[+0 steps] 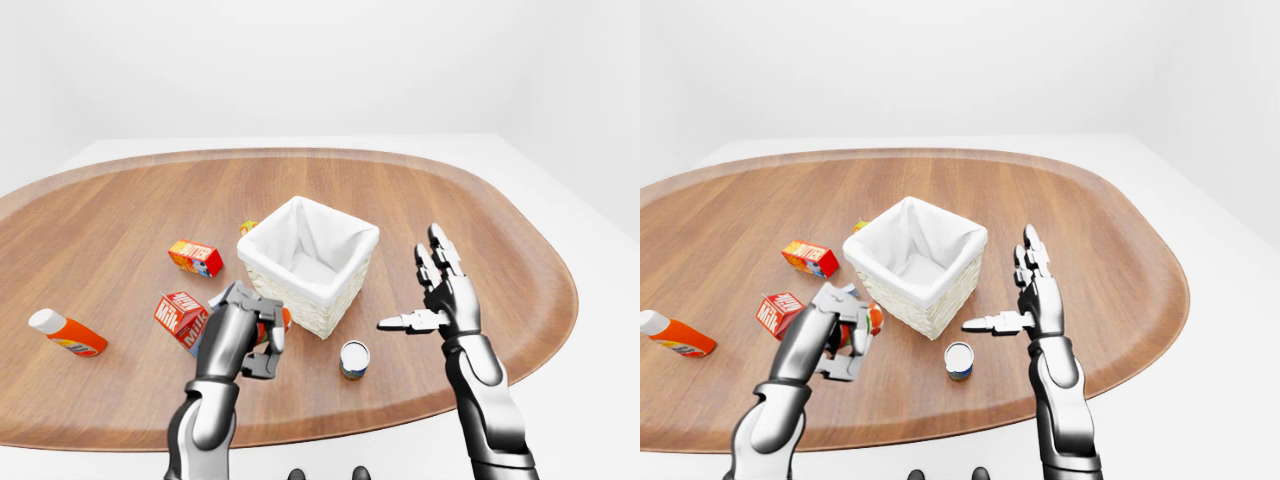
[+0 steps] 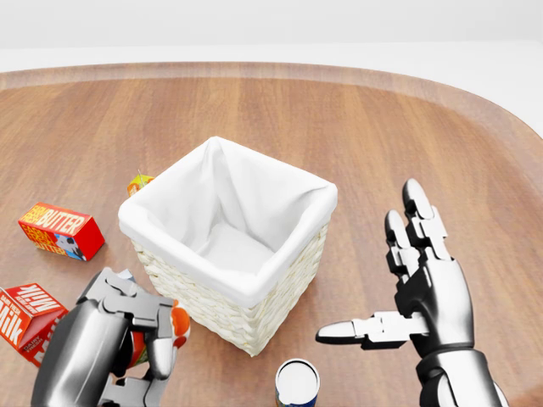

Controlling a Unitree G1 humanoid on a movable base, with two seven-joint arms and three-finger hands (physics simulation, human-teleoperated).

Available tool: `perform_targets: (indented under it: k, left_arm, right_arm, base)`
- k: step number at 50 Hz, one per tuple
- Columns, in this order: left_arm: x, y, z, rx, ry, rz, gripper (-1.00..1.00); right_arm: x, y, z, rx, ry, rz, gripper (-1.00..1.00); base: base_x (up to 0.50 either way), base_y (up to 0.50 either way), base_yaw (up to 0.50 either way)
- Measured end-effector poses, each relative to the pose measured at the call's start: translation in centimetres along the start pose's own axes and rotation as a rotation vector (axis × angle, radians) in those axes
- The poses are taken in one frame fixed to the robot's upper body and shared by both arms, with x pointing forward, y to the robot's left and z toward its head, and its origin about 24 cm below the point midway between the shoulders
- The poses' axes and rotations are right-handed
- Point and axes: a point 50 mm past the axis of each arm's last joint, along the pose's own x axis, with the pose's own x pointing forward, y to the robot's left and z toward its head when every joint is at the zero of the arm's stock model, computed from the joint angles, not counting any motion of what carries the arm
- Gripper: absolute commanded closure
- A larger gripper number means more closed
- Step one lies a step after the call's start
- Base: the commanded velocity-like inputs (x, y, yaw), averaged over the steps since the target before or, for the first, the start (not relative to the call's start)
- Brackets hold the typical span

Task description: Pick up the tomato sauce, and put it in the basket.

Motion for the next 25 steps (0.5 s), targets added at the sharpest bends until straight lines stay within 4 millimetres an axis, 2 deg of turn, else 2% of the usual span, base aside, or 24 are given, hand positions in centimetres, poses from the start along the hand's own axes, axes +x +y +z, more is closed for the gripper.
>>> perform_targets:
  k: [25]
  left_arm:
    - [0.3, 1.2, 2.0, 0.029, -0.087, 0.015, 1.0]
  right_arm:
    - [0.1, 0.0, -0.2, -0.001, 0.006, -0.002, -1.0]
  base:
    - [0.0, 0.0, 0.0]
